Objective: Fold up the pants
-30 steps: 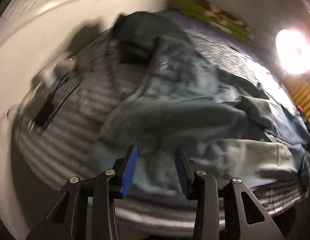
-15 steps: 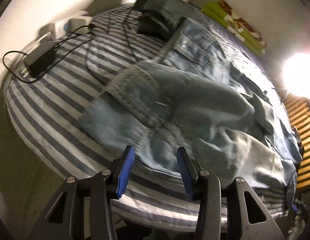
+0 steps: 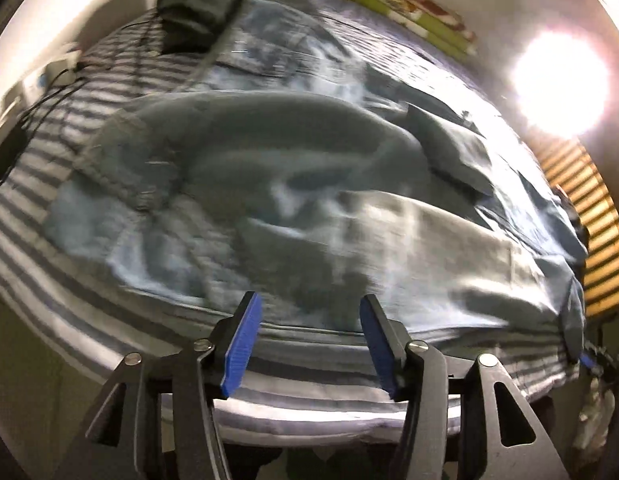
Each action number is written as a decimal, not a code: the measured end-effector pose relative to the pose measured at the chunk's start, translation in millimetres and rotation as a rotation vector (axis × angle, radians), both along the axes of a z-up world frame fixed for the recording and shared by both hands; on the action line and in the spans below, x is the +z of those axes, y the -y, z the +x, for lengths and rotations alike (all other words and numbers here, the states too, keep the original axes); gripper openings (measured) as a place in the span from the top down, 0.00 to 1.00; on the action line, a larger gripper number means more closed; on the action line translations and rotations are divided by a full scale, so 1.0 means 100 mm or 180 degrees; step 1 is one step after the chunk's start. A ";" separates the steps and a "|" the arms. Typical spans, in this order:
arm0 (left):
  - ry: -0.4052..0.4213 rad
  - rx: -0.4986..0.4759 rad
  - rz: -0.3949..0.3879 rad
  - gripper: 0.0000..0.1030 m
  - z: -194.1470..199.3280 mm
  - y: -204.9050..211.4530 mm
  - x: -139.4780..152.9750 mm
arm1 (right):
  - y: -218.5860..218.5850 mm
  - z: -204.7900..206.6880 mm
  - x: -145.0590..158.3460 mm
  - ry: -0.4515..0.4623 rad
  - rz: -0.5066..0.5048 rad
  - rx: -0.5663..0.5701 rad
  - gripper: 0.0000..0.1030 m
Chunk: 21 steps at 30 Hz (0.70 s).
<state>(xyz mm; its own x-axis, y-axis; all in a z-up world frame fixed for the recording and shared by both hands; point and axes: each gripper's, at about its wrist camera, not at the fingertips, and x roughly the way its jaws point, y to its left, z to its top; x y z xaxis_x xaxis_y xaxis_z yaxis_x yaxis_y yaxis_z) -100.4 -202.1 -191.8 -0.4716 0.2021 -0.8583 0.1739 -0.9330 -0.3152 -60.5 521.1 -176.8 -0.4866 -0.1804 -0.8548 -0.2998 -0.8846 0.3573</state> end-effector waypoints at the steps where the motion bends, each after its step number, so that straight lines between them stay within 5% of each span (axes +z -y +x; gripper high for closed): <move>1: -0.0002 -0.0086 -0.0033 0.45 -0.02 -0.10 0.00 | 0.06 -0.03 0.01 0.0015 0.0124 0.0078 0.42; 3: -0.0036 -0.0337 -0.0154 0.45 -0.03 -0.35 0.03 | 0.22 -0.09 0.03 0.0071 0.0380 0.0266 0.50; 4: -0.0079 -0.0464 -0.0205 0.45 -0.02 -0.47 0.05 | 0.27 -0.10 0.05 0.0085 0.0465 0.0334 0.72; 6: -0.0179 -0.0729 -0.0338 0.45 0.02 -0.72 0.12 | 0.33 -0.13 0.15 0.0111 0.0584 0.0451 0.97; 15: -0.0125 -0.1944 -0.1404 0.44 -0.11 -1.65 -0.11 | -0.12 -0.15 0.98 -0.0425 0.0258 0.0068 0.98; 18: 0.0025 -0.2058 -0.1510 0.82 -0.20 -1.73 -0.26 | -0.24 -0.23 1.16 -0.0524 0.0303 -0.0062 0.99; 21: -0.0064 -0.2099 -0.1553 0.92 -0.20 -1.75 -0.20 | -0.33 -0.31 1.25 -0.0514 0.0352 -0.0116 0.99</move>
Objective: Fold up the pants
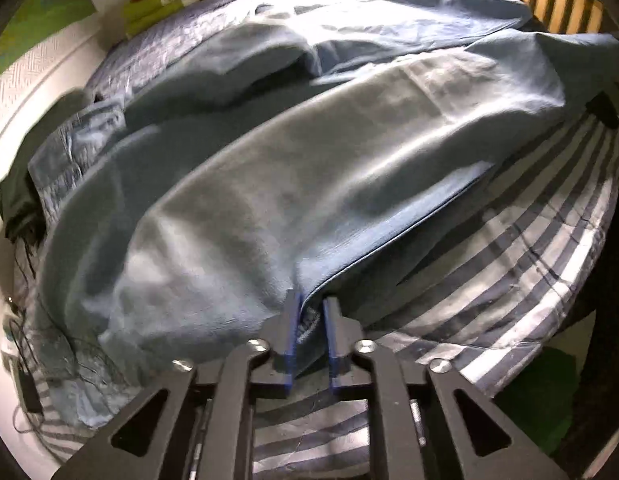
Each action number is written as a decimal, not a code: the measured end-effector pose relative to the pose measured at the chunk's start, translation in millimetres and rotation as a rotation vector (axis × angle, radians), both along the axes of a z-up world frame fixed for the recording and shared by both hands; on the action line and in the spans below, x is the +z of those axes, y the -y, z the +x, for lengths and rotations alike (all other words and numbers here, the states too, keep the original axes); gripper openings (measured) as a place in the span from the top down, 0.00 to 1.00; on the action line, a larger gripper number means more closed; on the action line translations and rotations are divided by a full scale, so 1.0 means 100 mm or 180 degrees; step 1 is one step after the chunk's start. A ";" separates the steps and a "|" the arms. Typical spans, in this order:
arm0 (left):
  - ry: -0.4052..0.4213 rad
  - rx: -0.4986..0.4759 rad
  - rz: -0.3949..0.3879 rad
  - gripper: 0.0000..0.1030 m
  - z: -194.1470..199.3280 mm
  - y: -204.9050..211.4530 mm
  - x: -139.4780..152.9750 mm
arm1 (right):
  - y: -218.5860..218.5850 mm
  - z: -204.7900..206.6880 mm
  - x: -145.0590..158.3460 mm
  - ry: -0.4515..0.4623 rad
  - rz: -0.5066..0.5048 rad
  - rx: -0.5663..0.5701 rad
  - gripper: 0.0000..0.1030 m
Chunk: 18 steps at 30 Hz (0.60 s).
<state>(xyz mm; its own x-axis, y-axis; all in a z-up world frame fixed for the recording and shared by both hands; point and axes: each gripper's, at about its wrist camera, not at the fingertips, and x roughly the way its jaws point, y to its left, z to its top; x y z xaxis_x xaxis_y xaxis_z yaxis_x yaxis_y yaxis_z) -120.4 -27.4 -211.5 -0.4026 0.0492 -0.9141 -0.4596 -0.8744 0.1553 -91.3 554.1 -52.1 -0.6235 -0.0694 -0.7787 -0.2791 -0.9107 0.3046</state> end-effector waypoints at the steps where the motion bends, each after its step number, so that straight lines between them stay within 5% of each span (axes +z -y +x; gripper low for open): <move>1: -0.0035 -0.0014 0.0016 0.92 0.02 0.01 0.06 | -0.03 -0.03 0.02 -0.0003 -0.0001 -0.0028 0.99; 9: -0.0155 -0.0058 0.0381 0.93 0.30 0.28 0.73 | -0.20 -0.08 0.08 0.0047 0.0201 -0.0147 1.00; 18: 0.0438 -0.0279 0.0086 0.86 0.61 0.28 0.31 | -0.19 0.35 -0.93 0.1032 0.0556 0.0094 0.99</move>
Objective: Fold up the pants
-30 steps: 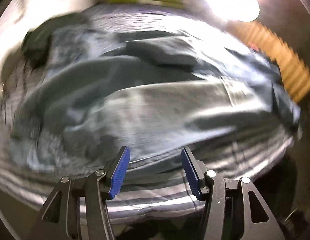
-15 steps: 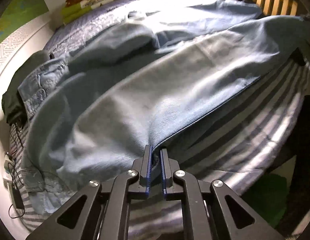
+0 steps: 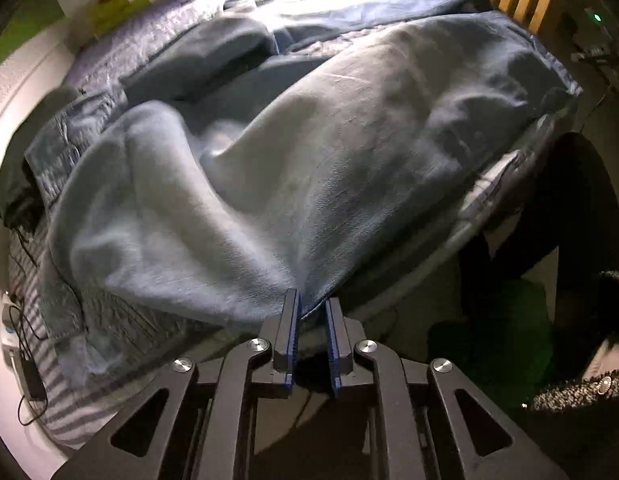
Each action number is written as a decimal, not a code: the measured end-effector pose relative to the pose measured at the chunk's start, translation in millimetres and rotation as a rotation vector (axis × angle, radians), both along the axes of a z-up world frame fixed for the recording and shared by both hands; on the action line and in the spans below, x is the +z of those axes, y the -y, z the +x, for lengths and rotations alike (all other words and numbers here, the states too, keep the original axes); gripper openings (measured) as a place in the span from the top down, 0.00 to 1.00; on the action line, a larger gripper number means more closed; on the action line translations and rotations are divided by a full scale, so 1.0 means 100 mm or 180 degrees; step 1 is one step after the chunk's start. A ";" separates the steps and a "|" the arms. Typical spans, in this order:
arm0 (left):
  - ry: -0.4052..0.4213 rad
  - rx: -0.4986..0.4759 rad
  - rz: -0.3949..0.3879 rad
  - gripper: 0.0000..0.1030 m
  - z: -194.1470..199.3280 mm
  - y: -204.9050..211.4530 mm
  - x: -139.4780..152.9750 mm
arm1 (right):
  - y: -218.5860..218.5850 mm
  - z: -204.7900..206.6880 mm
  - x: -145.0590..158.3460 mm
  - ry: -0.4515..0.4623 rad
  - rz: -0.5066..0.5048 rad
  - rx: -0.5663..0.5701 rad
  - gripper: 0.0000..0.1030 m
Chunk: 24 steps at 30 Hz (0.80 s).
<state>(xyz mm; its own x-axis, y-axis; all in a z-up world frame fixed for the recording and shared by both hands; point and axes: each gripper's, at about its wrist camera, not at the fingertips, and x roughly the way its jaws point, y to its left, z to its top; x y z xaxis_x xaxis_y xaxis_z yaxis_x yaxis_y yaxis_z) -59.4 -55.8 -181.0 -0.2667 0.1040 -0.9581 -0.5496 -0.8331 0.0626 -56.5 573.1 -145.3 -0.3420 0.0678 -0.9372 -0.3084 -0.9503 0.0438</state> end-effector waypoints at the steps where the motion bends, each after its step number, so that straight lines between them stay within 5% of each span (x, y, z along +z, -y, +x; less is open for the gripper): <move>1: 0.0013 0.0050 0.0088 0.85 -0.03 0.01 0.06 | -0.02 0.03 -0.03 -0.0016 -0.0030 -0.0012 0.95; 4: -0.0123 0.0165 0.0459 0.84 -0.20 0.03 0.39 | -0.07 0.03 0.02 -0.0178 -0.0222 -0.0075 0.75; 7: -0.0370 0.0164 0.0548 0.83 -0.45 -0.09 0.63 | -0.04 -0.16 0.15 -0.0386 -0.0294 -0.0061 0.66; 13: -0.0574 -0.0146 0.0178 0.81 -1.11 -0.60 0.56 | 0.12 -0.78 0.27 -0.0546 -0.0414 0.0112 0.54; 24: -0.0333 -0.0801 -0.0365 0.68 -1.67 -1.27 -0.02 | 0.29 -1.56 -0.04 -0.0302 -0.0252 0.0642 0.54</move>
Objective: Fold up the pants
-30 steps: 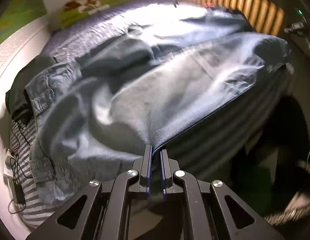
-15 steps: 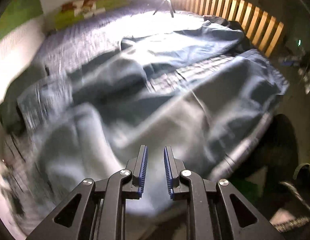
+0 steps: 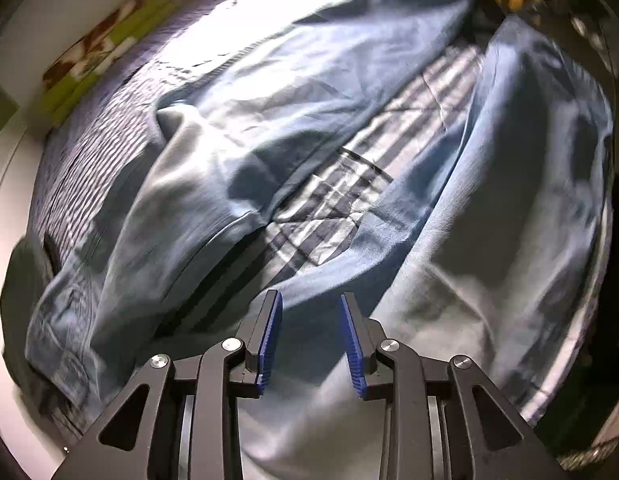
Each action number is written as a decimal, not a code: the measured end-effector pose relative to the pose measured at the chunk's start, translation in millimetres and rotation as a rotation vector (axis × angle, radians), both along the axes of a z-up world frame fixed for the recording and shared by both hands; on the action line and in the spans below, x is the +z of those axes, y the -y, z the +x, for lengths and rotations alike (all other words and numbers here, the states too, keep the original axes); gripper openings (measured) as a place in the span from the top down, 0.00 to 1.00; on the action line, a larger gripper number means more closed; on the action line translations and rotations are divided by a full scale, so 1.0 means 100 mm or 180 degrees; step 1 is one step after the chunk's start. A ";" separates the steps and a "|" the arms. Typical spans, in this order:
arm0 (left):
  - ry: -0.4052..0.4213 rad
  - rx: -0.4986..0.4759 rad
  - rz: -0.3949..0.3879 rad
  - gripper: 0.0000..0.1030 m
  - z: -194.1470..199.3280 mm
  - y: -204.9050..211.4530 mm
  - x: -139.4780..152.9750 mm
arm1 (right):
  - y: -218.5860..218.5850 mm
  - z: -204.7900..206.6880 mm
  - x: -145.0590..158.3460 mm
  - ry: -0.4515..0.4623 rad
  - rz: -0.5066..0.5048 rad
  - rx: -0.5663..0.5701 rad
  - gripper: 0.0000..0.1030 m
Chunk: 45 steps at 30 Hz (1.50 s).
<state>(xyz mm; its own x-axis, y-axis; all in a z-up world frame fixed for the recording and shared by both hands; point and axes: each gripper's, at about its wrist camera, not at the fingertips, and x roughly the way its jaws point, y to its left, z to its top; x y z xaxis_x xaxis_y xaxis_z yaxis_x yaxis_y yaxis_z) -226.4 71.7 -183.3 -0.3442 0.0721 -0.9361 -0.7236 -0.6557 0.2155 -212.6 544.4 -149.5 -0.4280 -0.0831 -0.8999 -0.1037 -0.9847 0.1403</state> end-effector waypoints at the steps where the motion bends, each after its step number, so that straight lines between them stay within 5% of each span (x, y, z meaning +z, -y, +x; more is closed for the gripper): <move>1: 0.0003 -0.0044 -0.0042 0.67 -0.01 -0.03 -0.04 | 0.04 -0.03 0.00 -0.0002 0.0033 0.0080 0.54; 12: 0.0114 -0.0267 -0.0196 0.67 -0.07 -0.22 -0.28 | 0.52 -0.26 -0.09 0.0094 0.0049 0.0984 0.50; 19: 0.0039 -0.0237 -0.0101 0.95 -0.07 -0.25 -0.24 | 0.87 -0.34 -0.33 0.0288 0.0400 0.1410 0.44; 23: -0.0071 -0.0143 -0.0053 0.98 -0.06 -0.21 -0.12 | 0.98 -0.24 -0.41 0.0296 0.0652 0.1572 0.45; 24: -0.0111 -0.0127 -0.0019 0.98 -0.06 -0.19 -0.06 | 0.98 -0.22 -0.40 0.0290 0.0674 0.1579 0.48; 27: -0.0171 -0.0071 0.0073 0.98 -0.06 -0.15 0.06 | 0.97 -0.16 -0.37 0.0307 0.0839 0.1561 0.88; 30: -0.0244 -0.0030 0.0118 0.99 -0.11 -0.14 0.15 | 0.96 -0.11 -0.28 0.0251 0.0867 0.1527 0.93; 39: -0.0211 0.0255 0.0194 0.91 -0.44 -0.22 0.10 | 0.92 -0.22 -0.23 0.0217 0.1267 0.1166 0.94; 45: -0.0441 0.0782 0.0690 0.90 -0.34 0.45 0.64 | 0.88 -0.07 -0.03 -0.0031 0.1041 0.0947 0.70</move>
